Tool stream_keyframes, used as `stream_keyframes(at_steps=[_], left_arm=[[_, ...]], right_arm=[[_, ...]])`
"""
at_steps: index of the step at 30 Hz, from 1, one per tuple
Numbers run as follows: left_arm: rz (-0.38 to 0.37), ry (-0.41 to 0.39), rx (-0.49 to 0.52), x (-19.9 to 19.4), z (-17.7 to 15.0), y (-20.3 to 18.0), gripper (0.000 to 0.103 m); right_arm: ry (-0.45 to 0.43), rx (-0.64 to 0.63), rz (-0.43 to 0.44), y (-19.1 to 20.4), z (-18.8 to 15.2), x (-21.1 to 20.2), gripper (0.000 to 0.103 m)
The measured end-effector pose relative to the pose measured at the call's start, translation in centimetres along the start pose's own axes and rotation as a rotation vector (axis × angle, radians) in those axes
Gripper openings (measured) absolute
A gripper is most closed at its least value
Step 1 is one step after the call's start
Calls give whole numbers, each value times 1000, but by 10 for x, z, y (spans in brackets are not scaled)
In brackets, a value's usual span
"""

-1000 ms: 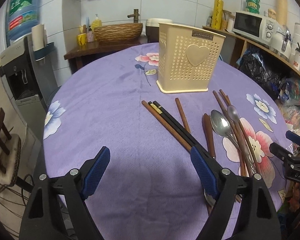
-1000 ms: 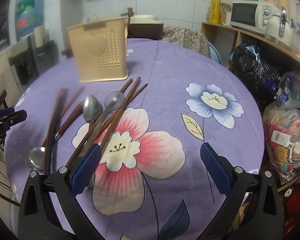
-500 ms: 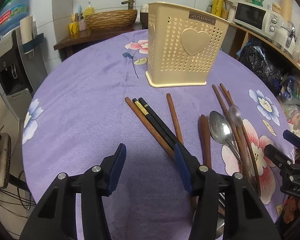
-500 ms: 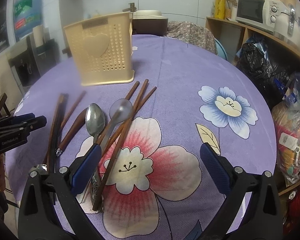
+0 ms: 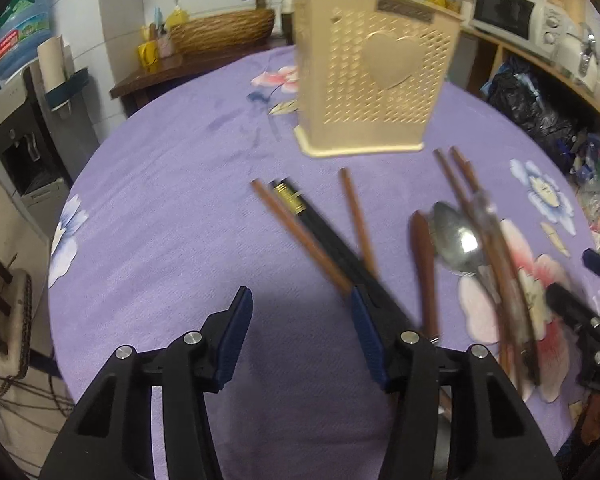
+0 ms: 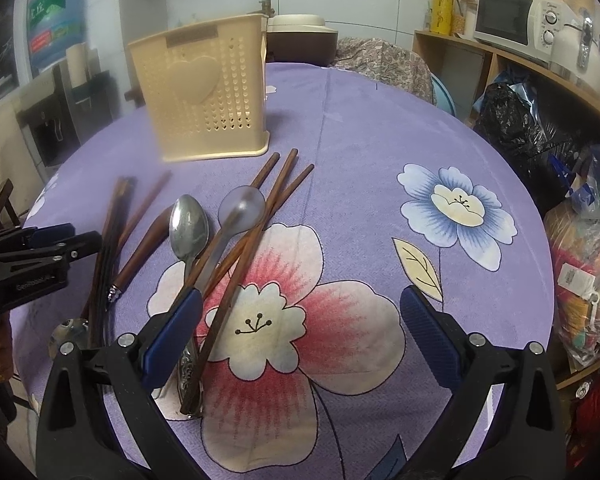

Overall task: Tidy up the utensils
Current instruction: 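Grasp a brown wooden chopstick with the right tool while the left tool grasps another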

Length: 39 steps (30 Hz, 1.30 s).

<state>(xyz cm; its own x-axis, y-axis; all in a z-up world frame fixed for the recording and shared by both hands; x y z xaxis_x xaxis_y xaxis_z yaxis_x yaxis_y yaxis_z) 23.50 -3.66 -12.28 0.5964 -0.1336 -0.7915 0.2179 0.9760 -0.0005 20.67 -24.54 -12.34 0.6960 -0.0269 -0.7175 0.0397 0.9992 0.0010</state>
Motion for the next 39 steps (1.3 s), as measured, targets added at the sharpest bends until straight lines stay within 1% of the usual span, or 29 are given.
stream_keyframes(at_steps=[1, 3, 5, 6, 9, 12, 13, 15, 17, 19, 21, 22, 23, 27, 29, 31, 32, 34, 36, 37, 39], left_arm=[[2, 15, -6, 4, -2, 6, 52], [-8, 9, -19, 3, -1, 13, 52], [-59, 8, -69, 0, 4, 17, 52], [-66, 6, -75, -1, 7, 16, 52], [-48, -8, -67, 0, 18, 12, 52], [-20, 14, -62, 15, 27, 5, 52], [-21, 6, -60, 17, 29, 4, 53], [30, 2, -32, 23, 39, 4, 53], [26, 15, -34, 27, 43, 6, 53], [5, 23, -35, 30, 46, 12, 53], [11, 40, -59, 31, 44, 23, 52], [-7, 55, -84, 32, 41, 29, 52], [-16, 51, -92, 31, 39, 30, 52], [37, 60, -40, 37, 44, 22, 52], [50, 62, -24, 41, 46, 17, 53], [52, 72, -29, 46, 53, 18, 52], [52, 77, -29, 48, 56, 17, 51], [46, 71, -6, 50, 60, 10, 44], [35, 60, 21, 49, 61, 3, 29], [33, 56, 28, 47, 58, 2, 26], [23, 52, 33, 45, 56, 3, 25]], right_arm=[[4, 1, -3, -2, 0, 1, 98], [8, 10, 2, -4, 0, 2, 98], [7, 21, 9, -6, 1, 2, 98], [4, 22, 9, -6, 1, 1, 98], [-3, 16, 11, -2, 1, -1, 98], [2, 9, 17, 1, 0, -1, 98], [3, 8, 18, 2, -1, -2, 98], [5, 6, 22, 3, -2, -2, 98], [1, 3, 24, 3, -2, -4, 98], [-2, 1, 18, 0, -3, -6, 98], [-5, 9, 8, -6, -4, -8, 98], [-4, 17, 4, -9, -4, -8, 98], [-3, 22, 4, -12, -4, -7, 98], [3, 32, 5, -14, -3, -4, 98], [-4, 28, 12, -11, -2, -6, 98], [-8, 18, 12, -9, -1, -7, 98], [-8, 13, 13, -8, -1, -7, 98], [-1, 12, 24, -9, 1, -4, 98], [7, 22, 33, -13, 4, 0, 98], [10, 31, 36, -16, 8, 2, 98], [21, 51, 46, -23, 14, 8, 98]])
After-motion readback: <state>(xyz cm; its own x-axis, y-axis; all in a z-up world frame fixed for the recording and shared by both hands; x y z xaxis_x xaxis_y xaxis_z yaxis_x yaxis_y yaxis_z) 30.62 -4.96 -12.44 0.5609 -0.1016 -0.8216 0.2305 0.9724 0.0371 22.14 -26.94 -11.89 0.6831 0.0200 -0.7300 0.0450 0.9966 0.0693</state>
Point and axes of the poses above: each gripper's, at about its wrist camera, not at the fingertips, and x roughly the way its jaws point, y to its left, z to its top, the point moved 7 cm from there along x, roughly the way its jaws point
